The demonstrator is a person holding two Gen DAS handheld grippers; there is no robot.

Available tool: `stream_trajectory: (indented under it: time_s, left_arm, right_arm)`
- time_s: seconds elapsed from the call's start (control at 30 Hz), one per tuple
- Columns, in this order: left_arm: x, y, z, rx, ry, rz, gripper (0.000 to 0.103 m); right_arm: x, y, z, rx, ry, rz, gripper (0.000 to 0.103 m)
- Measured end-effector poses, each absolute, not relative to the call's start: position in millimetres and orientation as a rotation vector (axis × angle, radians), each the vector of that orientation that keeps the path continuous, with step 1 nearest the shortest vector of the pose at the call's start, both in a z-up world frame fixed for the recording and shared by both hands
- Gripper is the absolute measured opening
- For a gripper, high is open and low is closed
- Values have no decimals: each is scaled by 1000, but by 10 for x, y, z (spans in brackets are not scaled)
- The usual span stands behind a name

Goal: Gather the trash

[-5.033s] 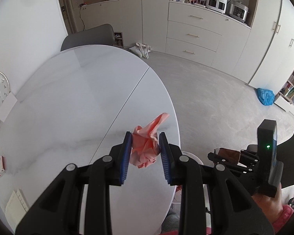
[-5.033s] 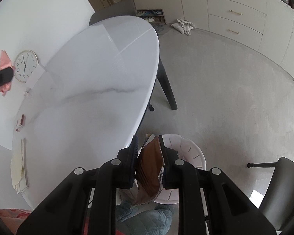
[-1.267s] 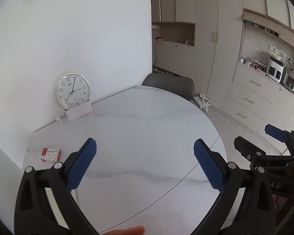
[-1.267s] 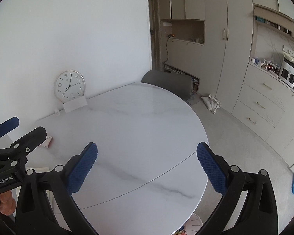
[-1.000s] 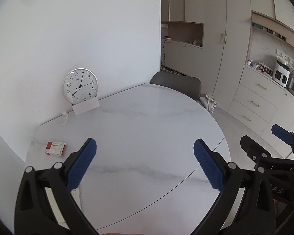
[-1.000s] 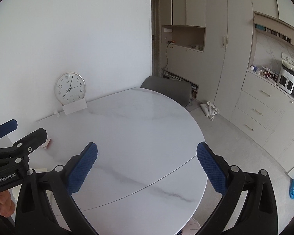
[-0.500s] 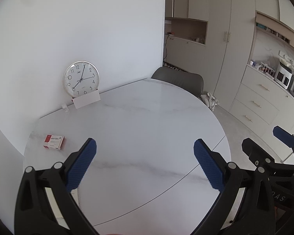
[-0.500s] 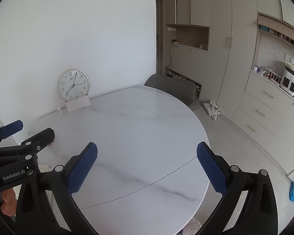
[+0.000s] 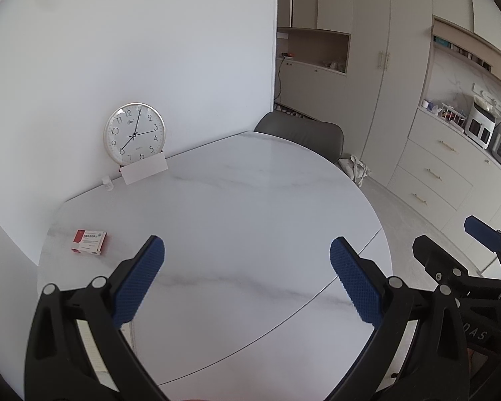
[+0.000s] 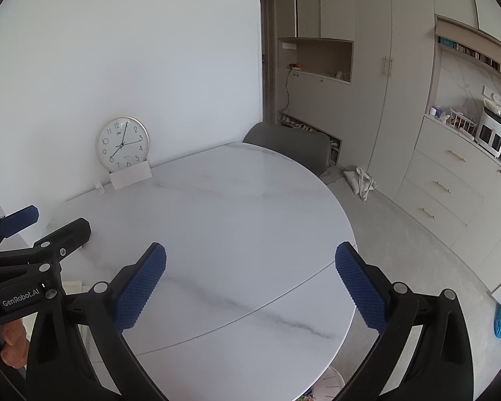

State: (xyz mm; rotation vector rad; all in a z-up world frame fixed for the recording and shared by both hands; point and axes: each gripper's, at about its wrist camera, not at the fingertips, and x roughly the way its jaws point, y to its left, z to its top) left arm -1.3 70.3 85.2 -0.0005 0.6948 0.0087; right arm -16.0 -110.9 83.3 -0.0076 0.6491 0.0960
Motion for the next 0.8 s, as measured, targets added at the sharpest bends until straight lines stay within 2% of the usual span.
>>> stream_trajectory:
  time_s: [0.8]
  left_arm:
    - [-14, 672, 824, 5, 703, -1, 95]
  right_arm:
    - [-162, -1139, 783, 4, 662, 96, 101]
